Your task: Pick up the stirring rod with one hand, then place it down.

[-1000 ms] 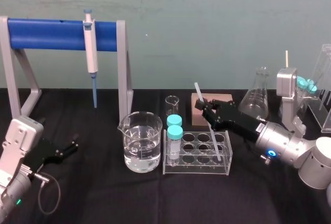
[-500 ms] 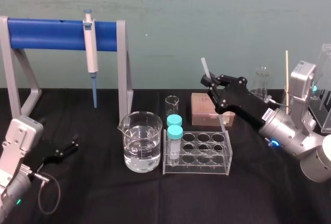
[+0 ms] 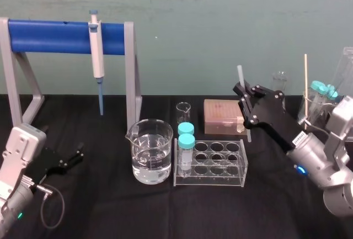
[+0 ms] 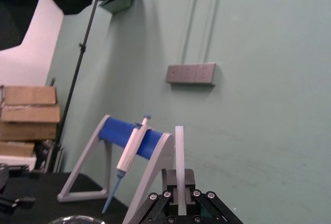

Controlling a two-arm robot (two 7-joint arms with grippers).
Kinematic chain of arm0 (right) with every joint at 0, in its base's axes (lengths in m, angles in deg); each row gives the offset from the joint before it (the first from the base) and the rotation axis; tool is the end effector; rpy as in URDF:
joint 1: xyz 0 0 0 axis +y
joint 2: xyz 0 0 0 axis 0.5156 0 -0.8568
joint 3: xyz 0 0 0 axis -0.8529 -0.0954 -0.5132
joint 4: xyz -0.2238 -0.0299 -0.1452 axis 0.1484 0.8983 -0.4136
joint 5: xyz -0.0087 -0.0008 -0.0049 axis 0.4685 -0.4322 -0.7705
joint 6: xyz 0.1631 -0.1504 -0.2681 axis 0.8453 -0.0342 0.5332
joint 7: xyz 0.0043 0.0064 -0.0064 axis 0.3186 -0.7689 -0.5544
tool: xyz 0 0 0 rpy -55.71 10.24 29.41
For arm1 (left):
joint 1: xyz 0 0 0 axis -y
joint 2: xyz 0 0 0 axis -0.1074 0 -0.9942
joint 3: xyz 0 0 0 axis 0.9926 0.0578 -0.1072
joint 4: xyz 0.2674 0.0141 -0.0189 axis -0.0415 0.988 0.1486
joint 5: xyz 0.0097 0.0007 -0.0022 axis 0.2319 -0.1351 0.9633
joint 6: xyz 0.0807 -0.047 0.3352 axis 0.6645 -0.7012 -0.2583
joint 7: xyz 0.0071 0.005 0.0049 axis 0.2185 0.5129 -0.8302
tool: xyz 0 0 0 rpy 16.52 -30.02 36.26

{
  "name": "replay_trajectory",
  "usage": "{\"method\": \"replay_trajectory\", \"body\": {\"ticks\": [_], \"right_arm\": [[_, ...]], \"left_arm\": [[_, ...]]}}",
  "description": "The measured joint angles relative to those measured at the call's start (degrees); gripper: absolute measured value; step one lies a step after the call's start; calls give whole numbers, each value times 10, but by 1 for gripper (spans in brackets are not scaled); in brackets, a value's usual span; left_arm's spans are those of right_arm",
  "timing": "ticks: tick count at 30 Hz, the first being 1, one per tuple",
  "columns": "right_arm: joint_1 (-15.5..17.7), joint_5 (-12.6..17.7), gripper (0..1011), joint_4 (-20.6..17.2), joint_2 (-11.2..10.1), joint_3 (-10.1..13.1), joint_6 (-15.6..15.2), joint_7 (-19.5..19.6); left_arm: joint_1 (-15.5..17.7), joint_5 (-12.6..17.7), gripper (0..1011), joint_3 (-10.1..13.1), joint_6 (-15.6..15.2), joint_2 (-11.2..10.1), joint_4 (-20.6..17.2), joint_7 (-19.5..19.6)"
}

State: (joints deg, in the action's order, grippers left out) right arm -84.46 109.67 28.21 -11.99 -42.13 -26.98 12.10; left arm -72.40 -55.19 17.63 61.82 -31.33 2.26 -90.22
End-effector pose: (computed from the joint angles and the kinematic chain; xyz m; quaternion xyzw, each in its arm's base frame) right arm 0.4699 -0.0524 -0.2824 0.1484 -0.2142 -0.3833 0.8861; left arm 0.3916 0.0600 -0.2922 0.1416 -0.1325 0.5799 0.7913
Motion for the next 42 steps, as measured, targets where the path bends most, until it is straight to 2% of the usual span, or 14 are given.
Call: {"method": "replay_trajectory", "body": {"ticks": [3, 7, 19, 42], "right_arm": [[11, 10, 72, 2, 7, 10, 13, -1], [23, 21, 73, 0, 13, 22, 15, 1], [54, 27, 73, -25, 25, 47, -11, 22], [54, 28, 73, -23, 24, 46, -11, 21]], "left_arm": [[0, 0, 1000, 0, 0, 0, 0, 0], [0, 0, 1000, 0, 0, 0, 0, 0], [0, 0, 1000, 0, 0, 0, 0, 0], [0, 0, 1000, 0, 0, 0, 0, 0]]}}
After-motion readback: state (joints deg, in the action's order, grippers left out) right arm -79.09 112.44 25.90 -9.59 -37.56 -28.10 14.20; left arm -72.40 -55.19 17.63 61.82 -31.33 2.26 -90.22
